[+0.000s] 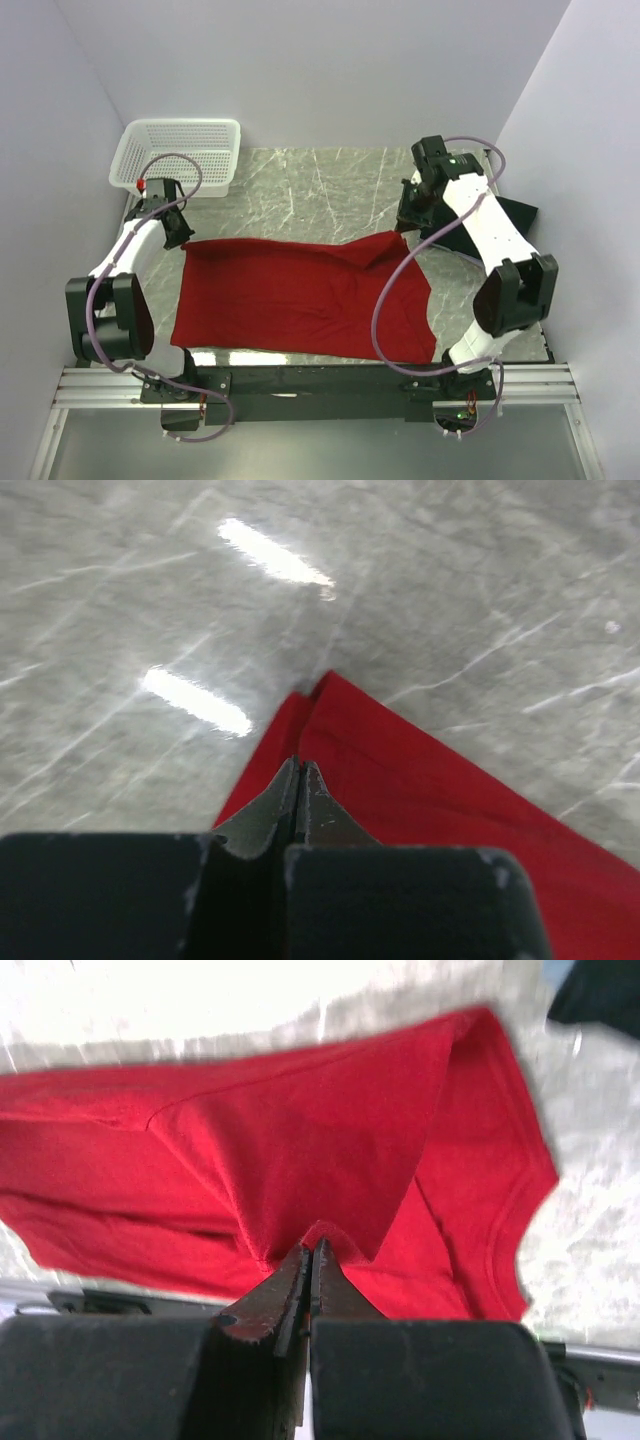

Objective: Fold and stack the t-shirts
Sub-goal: Fold the tshirt

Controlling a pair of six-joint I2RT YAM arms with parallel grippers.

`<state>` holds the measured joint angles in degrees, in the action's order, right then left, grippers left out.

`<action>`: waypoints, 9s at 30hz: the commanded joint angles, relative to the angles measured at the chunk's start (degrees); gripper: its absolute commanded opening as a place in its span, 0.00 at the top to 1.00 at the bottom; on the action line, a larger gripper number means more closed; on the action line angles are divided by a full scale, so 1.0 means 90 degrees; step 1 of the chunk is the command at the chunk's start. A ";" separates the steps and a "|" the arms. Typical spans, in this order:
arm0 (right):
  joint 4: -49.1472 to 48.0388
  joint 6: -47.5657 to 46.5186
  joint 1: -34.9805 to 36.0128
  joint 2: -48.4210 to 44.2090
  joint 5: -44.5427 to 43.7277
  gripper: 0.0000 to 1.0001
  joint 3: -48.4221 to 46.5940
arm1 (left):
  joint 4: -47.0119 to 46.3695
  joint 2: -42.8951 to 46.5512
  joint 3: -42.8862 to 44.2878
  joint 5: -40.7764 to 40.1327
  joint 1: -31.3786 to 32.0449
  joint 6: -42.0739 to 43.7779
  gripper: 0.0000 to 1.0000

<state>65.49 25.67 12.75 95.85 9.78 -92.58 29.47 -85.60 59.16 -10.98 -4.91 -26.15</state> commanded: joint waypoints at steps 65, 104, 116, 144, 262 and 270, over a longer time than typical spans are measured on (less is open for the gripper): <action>-0.2081 0.0517 0.0068 -0.0876 -0.1164 0.59 0.3988 | 0.0348 -0.0723 -0.0508 0.1289 0.0789 -0.1323 0.24; -0.2227 -0.0568 0.1481 -0.1391 -0.0952 0.62 0.2980 | 0.0065 0.0047 0.0108 0.1122 0.0887 -0.0844 0.23; -0.3390 -0.0479 0.2996 -0.1755 -0.0002 0.64 0.4310 | 0.0231 0.1591 -0.0829 0.1416 0.0907 -0.1147 0.24; -0.3440 -0.0157 0.4022 -0.0182 -0.1594 0.77 0.4173 | 0.0583 0.2803 -0.1768 0.1357 0.0907 -0.1362 0.23; -0.2229 -0.1319 0.2977 0.0375 0.0114 0.93 0.3392 | -0.0150 0.0976 -0.2002 0.1464 0.0907 -0.1176 0.20; -0.1156 -0.1241 0.2968 0.0375 0.0749 0.98 0.2397 | -0.0160 0.1006 -0.2012 0.1494 0.0907 -0.1167 0.20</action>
<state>49.60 14.04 39.48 99.00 13.26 -66.96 29.36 -77.10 41.45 2.92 3.09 -37.15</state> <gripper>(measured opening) 0.050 0.795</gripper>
